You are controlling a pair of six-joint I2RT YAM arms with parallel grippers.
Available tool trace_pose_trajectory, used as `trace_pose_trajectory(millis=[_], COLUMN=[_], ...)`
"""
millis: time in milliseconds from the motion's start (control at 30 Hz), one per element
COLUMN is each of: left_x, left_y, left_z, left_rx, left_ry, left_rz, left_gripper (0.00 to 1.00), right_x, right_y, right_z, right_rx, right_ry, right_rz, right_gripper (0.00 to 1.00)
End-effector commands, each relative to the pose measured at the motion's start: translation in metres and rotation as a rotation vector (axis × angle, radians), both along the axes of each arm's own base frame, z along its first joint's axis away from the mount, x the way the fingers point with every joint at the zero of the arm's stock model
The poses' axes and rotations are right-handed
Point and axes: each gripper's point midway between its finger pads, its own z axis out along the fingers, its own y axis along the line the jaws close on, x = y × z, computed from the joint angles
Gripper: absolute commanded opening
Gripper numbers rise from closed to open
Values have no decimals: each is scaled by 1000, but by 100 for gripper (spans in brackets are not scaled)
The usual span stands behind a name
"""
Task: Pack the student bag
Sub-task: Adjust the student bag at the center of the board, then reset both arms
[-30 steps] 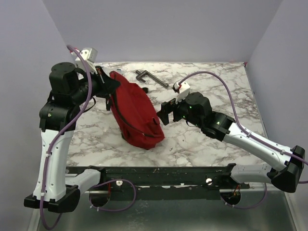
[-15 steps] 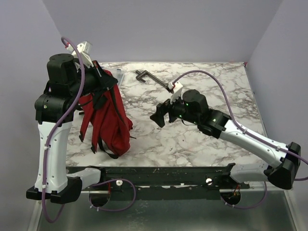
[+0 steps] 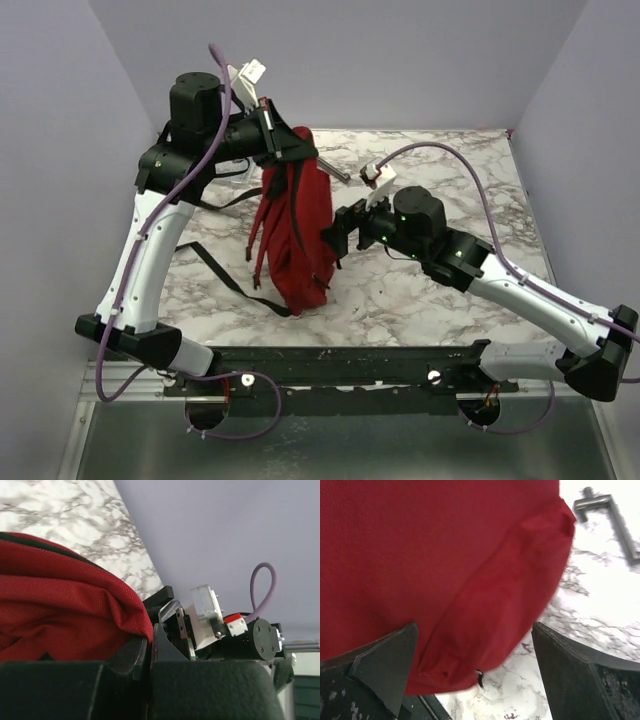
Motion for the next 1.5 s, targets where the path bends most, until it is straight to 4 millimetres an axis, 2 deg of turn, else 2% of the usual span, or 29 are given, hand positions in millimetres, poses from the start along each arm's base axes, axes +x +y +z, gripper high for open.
trace_pose_trajectory(millis=[0, 67, 167, 233, 333, 400, 433, 467, 533, 667, 733, 767, 833, 867, 933, 1033, 1100, 1233, 1333, 1467], left_x=[-36, -13, 14, 22, 36, 41, 43, 43, 48, 50, 49, 47, 45, 44, 41, 35, 31, 15, -6, -40], left_y=[-8, 9, 48, 77, 134, 175, 195, 207, 223, 244, 251, 255, 260, 261, 257, 241, 223, 180, 149, 127], left_z=[95, 59, -19, -68, -136, -192, -213, -231, -252, -284, -290, -288, -274, -265, -241, -200, -167, -92, -34, 22], left_rx=[-193, -147, -44, 28, 207, 398, 488, 541, 614, 696, 720, 726, 727, 717, 673, 561, 480, 349, 237, 114], left_ry=[-317, -249, -85, -3, 80, 176, 210, 246, 294, 412, 423, 413, 367, 340, 274, 158, 42, -215, -415, -643], left_rz=[-136, -57, 67, 139, 307, 468, 553, 595, 640, 719, 759, 779, 828, 845, 863, 863, 821, 706, 615, 540], left_gripper=[0, 0, 0, 0, 0, 0, 0, 0, 0, 0, 19, 35, 57, 65, 74, 81, 85, 86, 86, 87], right_x=[4, 2, 3, 3, 2, 2, 2, 2, 1, 4, 8, 11, 15, 16, 17, 17, 15, 8, 1, -11], right_y=[-25, -28, -30, -29, -22, -16, -13, -11, -9, -20, -33, -42, -60, -68, -83, -107, -120, -148, -171, -195], right_z=[19, 16, 6, -1, -7, -9, -10, -11, -11, -9, -7, -4, 0, 5, 15, 39, 55, 90, 119, 149], right_rx=[44, 36, 19, 6, 6, 7, 5, 5, 0, -21, -32, -39, -54, -57, -52, -5, 20, 71, 118, 177], right_ry=[-47, -44, -36, -31, -22, -13, -9, -6, -1, -8, -23, -34, -47, -53, -74, -112, -138, -212, -263, -319], right_rz=[-102, -107, -115, -114, -86, -61, -54, -44, -34, -80, -142, -186, -268, -303, -362, -455, -493, -554, -612, -642], right_gripper=[100, 100, 100, 100, 100, 100, 100, 100, 100, 100, 100, 100, 100, 100, 100, 100, 100, 100, 100, 100])
